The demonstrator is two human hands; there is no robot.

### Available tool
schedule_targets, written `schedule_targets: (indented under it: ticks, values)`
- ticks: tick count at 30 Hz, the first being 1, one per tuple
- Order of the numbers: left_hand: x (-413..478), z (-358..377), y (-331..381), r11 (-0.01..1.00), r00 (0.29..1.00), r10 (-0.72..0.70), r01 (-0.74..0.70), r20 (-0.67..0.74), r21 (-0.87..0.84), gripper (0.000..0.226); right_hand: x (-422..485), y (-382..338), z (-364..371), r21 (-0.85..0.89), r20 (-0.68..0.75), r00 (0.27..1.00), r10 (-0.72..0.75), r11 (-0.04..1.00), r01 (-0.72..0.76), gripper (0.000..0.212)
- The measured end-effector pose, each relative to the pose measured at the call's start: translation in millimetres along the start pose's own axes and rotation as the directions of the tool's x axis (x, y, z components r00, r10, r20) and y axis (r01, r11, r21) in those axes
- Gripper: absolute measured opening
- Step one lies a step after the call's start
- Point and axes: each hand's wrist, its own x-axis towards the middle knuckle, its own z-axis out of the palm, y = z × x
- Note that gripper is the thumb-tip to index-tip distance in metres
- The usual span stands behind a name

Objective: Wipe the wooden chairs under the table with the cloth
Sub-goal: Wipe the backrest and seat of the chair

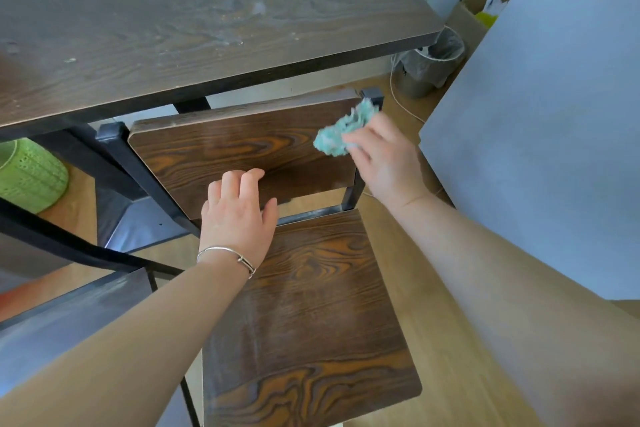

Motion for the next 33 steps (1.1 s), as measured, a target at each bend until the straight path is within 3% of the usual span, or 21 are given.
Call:
schedule_targets:
  ticks: [3,6,9,13,15,20,24,33]
  values:
    - [-3,2,-3,1.0,1.0,-0.005,0.005,-0.001,0.015,0.046,-50,19,41,-0.057,0.25,0.962,0.111,0.993,-0.1,0.011]
    - [-6,5,-6,1.0,1.0,-0.018,0.018,0.005,0.019,0.046,-68,23,51,-0.07,0.285,0.927,0.244,0.97,-0.233,0.013]
    - [-10,6,-8,0.999,1.0,-0.029,0.029,0.01,0.013,0.046,-50,15,28,0.015,0.165,0.963,0.212,0.976,-0.218,0.011]
    - [-15,10,-6,1.0,1.0,-0.019,0.019,0.02,-0.004,0.045,14,8,-28,0.098,-0.158,0.981,0.114,0.99,-0.099,0.015]
    - [-17,13,-4,1.0,0.999,-0.014,0.014,0.034,-0.003,0.045,31,8,-40,0.089,-0.205,0.977,0.057,0.995,-0.039,0.016]
    - [-23,23,-5,1.0,0.999,-0.008,0.008,0.053,0.006,0.045,-2,19,-10,0.09,-0.116,0.992,0.047,0.995,-0.037,0.011]
    - [-27,43,-20,1.0,0.999,0.023,-0.023,0.049,0.001,0.044,-55,31,44,0.109,0.027,0.984,0.177,0.978,-0.179,0.005]
    - [-43,92,-46,0.999,0.99,-0.04,0.041,0.139,-0.002,0.046,-111,43,134,0.146,0.144,0.911,0.386,0.902,-0.405,0.011]
